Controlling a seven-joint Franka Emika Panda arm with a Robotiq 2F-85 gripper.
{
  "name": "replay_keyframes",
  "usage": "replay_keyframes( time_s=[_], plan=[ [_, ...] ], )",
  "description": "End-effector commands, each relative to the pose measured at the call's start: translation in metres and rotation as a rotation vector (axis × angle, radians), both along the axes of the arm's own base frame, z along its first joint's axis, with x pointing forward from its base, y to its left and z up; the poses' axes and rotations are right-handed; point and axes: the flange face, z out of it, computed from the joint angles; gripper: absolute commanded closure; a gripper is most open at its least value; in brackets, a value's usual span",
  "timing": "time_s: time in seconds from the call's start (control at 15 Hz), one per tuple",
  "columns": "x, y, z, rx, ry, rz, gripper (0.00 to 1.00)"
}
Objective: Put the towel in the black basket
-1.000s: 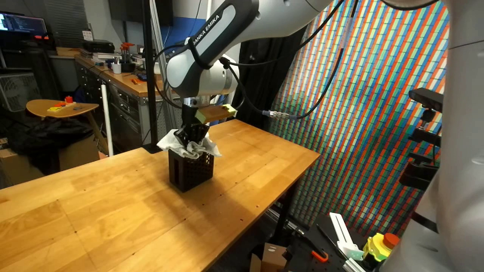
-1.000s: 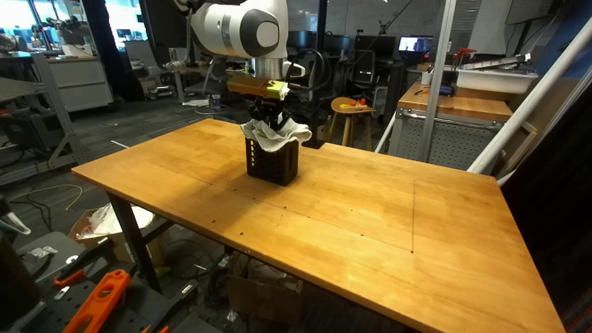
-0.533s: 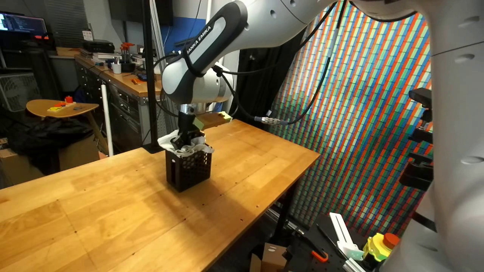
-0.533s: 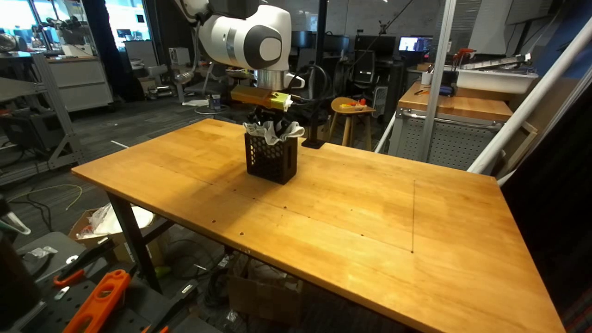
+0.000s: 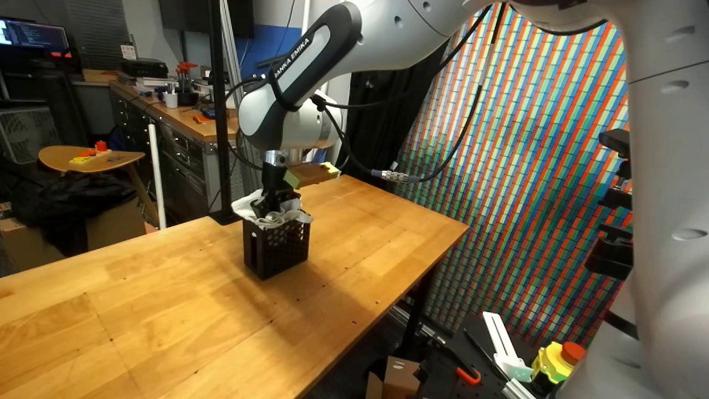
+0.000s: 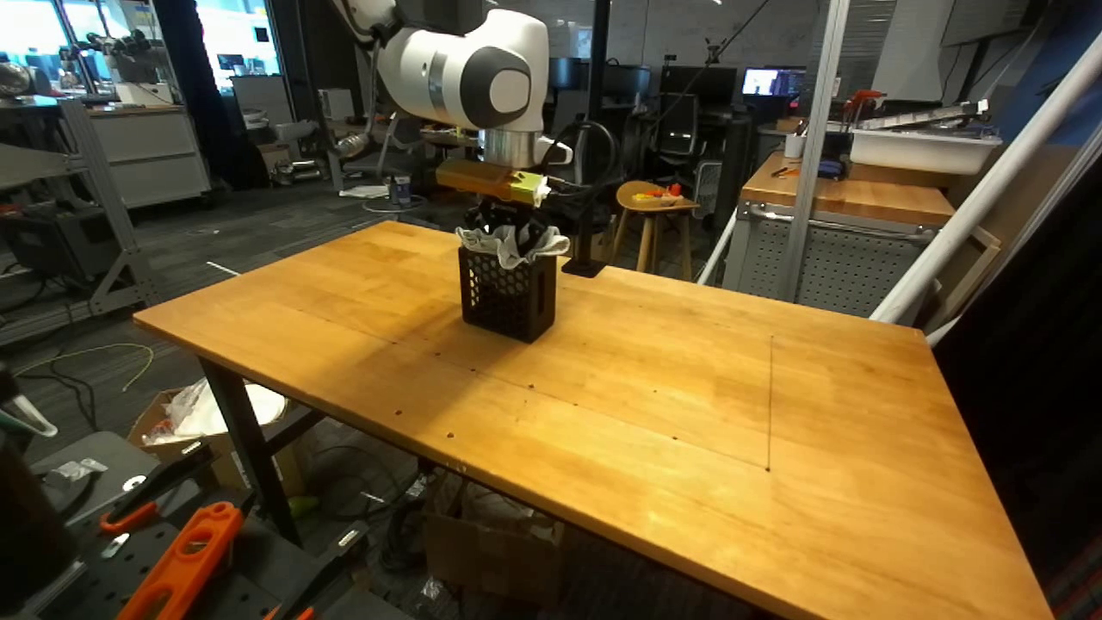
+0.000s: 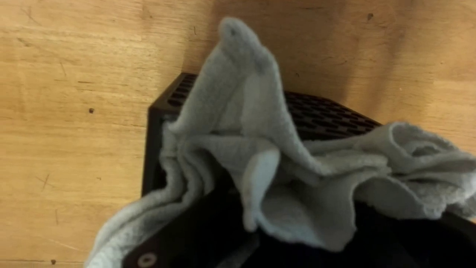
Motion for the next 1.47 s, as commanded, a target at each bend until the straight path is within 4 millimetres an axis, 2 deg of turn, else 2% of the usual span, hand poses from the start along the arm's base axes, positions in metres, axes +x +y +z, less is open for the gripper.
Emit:
replay_keyframes(
  time_s=[0.0,0.13,0.2,0.27,0.33,0.47,0.6,0.67,0.73,0.87,1.13,1.4],
  plan=[
    [0.011,-0.012,0.024,-0.022,-0.049,-0.023,0.57],
    [0.014,-0.015,0.036,-0.039,-0.067,-0.027,0.54],
    [0.016,-0.017,0.040,-0.047,-0.074,-0.028,0.48],
    [0.018,-0.017,0.045,-0.052,-0.081,-0.029,0.46],
    [0.019,-0.016,0.050,-0.057,-0.087,-0.029,0.72],
    [0.021,-0.013,0.059,-0.066,-0.100,-0.025,0.78],
    [0.022,-0.008,0.069,-0.074,-0.113,-0.020,0.88],
    [0.023,-0.006,0.073,-0.078,-0.119,-0.014,0.87],
    [0.023,-0.003,0.078,-0.083,-0.125,-0.011,0.91],
    [0.024,0.002,0.088,-0.094,-0.138,-0.003,0.85],
    [0.024,0.011,0.108,-0.117,-0.164,0.006,0.85],
    [0.025,0.021,0.124,-0.134,-0.196,0.020,0.90]
  ],
)
